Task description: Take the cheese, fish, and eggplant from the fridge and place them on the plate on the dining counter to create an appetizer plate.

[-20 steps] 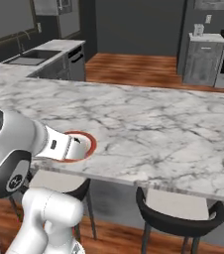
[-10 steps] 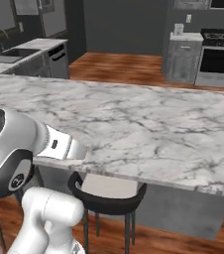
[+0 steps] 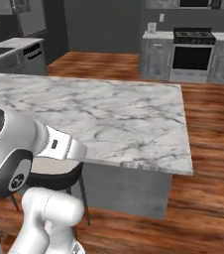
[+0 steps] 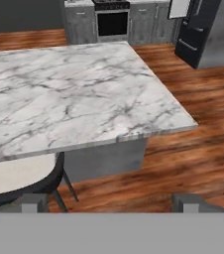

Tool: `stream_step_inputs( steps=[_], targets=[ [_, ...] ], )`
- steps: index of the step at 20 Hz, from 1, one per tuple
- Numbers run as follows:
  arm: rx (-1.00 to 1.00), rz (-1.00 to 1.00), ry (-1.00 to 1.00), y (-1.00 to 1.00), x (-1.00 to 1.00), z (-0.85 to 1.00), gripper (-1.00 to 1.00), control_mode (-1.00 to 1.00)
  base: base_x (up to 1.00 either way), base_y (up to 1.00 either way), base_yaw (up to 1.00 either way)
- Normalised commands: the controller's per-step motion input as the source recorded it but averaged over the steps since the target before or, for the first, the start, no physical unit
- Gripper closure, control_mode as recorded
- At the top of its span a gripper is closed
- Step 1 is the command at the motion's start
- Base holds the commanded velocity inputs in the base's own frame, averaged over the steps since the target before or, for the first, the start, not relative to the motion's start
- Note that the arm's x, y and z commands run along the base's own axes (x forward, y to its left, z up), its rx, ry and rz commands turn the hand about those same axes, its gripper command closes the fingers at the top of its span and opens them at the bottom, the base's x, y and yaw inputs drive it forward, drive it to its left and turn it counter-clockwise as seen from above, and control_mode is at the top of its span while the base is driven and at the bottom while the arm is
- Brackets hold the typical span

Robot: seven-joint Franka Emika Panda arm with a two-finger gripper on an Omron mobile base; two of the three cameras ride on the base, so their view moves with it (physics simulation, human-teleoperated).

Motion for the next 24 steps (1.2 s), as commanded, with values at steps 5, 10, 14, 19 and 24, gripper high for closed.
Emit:
stream_step_inputs(
  steps=[5,10,14,19,24],
  targets=[
    [0.0,0.0,0.0,0.0,0.0,0.0,-1.0,1.0,0.17,-1.0,-0.07],
    [0.0,0.0,0.0,0.0,0.0,0.0,-1.0,1.0,0.29,-1.0,-0.02],
    [0.0,0.0,0.0,0.0,0.0,0.0,-1.0,1.0,0.16,-1.0,0.0],
    [0.0,0.0,0.0,0.0,0.0,0.0,-1.0,1.0,0.13,-1.0,0.0],
    [0.0,0.0,0.0,0.0,0.0,0.0,-1.0,1.0,0.38,-1.0,0.0]
  ],
)
